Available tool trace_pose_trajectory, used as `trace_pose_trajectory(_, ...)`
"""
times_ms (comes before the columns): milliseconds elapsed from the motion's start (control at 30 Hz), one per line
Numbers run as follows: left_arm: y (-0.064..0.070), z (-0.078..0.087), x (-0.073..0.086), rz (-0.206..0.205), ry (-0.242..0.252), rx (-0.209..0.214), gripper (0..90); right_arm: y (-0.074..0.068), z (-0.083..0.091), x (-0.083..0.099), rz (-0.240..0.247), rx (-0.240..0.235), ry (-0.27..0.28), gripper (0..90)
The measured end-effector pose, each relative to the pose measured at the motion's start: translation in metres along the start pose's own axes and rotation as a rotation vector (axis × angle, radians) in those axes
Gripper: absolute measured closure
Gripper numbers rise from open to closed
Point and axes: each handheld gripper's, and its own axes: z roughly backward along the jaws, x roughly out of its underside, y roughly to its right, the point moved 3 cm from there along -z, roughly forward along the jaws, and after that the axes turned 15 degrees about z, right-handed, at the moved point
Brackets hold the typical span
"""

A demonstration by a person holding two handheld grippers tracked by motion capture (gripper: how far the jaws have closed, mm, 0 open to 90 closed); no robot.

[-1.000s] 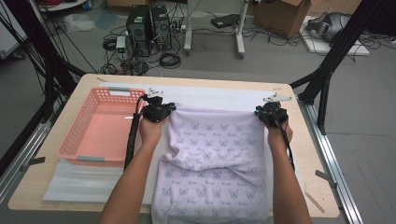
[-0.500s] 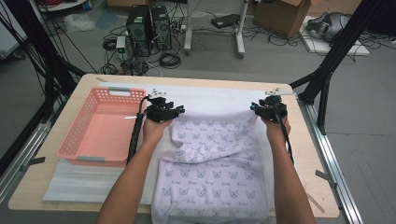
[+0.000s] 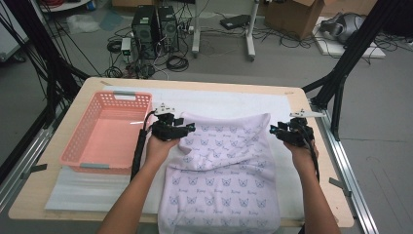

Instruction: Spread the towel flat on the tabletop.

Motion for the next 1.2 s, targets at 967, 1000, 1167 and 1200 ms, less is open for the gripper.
trace_pose_trajectory(967, -0.01, 0.002, 0.045, -0.099, -0.071, -0.199, 87.9, -0.056, -0.007, 0.05, 0.092, -0.08, -0.165, 87.5)
trace_pose_trajectory(1000, -0.012, 0.001, 0.04, -0.086, -0.053, -0.201, 87.9, -0.052, -0.009, 0.048, 0.081, -0.064, -0.148, 87.5)
trace_pose_trajectory(1167, -0.024, -0.008, 0.018, -0.033, 0.038, -0.234, 88.0, -0.035, -0.025, 0.04, 0.042, -0.016, -0.081, 87.5)
trace_pose_trajectory(1200, -0.028, -0.009, 0.016, -0.014, 0.034, -0.24, 88.0, -0.033, -0.029, 0.038, 0.046, -0.006, -0.083, 87.5)
